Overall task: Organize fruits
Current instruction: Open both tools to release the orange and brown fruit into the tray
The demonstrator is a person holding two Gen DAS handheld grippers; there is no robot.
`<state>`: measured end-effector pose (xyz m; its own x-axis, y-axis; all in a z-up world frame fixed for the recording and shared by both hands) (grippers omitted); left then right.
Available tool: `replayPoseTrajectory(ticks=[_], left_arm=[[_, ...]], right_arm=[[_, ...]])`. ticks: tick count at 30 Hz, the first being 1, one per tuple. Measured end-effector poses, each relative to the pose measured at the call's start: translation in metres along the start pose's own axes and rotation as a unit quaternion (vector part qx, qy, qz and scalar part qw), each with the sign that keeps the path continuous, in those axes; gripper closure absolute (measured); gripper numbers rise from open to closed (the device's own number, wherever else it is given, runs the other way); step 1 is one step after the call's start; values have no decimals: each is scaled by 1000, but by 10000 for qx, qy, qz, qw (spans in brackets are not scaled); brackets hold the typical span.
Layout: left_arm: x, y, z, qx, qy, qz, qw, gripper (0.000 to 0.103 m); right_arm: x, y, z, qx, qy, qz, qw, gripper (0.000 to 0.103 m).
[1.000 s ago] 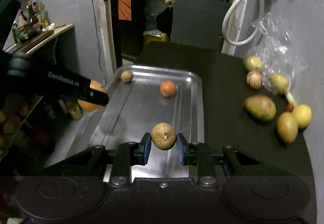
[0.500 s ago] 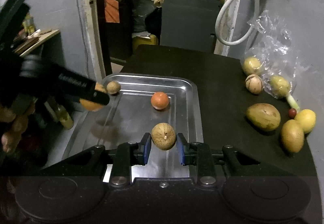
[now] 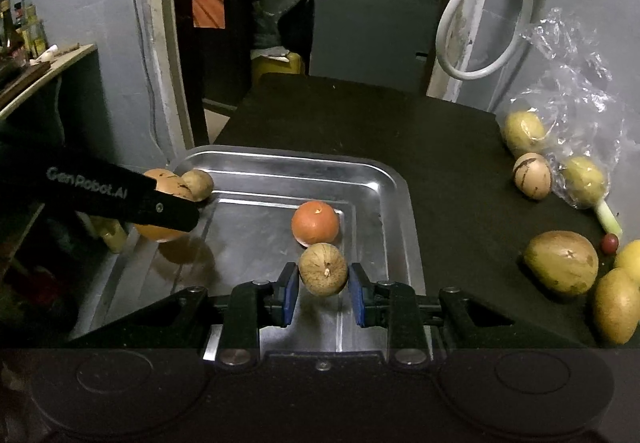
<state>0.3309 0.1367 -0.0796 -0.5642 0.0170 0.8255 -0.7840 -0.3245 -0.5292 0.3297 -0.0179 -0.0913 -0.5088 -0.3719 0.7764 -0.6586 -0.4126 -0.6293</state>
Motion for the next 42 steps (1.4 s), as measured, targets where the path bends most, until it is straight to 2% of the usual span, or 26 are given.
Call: replayPoseTrajectory(ticks=[10,13,16,19,21,24,26,29,34,42], left_arm=[[2,1,6,-90,-124,-26,9999,54],[4,1,6,3,0,-88,10000,45],[11,4,5,83,34,-6,10000,34],[20,6,4,147,42,72,9999,28],[27,8,5,193,22,124,9997,23],[39,15,6,245,75,149,9996,16],[49,21,6,285,203,132,9993,7],[67,36,6,240,234,196,9992,1],[89,60,15,-51,274,-28,9996,1],[115,87,37,-706,348,-36,9969,1]], right_arm=[[-15,-1,-5,337,64,-136,9993,74],[-12,1,-3,259,84,-126,9995,71],[-1,6,-1,138,121,-64,9998,58],[16,14,3,-45,135,16,9999,44],[30,21,7,-160,150,96,9997,31],[54,36,10,-276,199,177,9993,21],[72,45,12,-337,238,259,9988,16],[99,56,12,-422,239,387,9981,5],[130,68,6,-384,252,557,9974,1],[156,84,6,-520,460,786,9945,1]])
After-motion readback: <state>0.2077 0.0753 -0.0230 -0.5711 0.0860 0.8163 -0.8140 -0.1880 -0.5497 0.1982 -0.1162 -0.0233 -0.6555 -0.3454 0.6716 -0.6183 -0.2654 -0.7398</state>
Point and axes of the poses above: each gripper's, at about its wrist camera, not at the fingertips, and x roughly against the way its jaws point, z to its right, y to its underside, the point moved 4 cm from there along -x, roughly the way its jaws point, and after that the axes turned 6 degrees about -y, right-handed, at the moved point
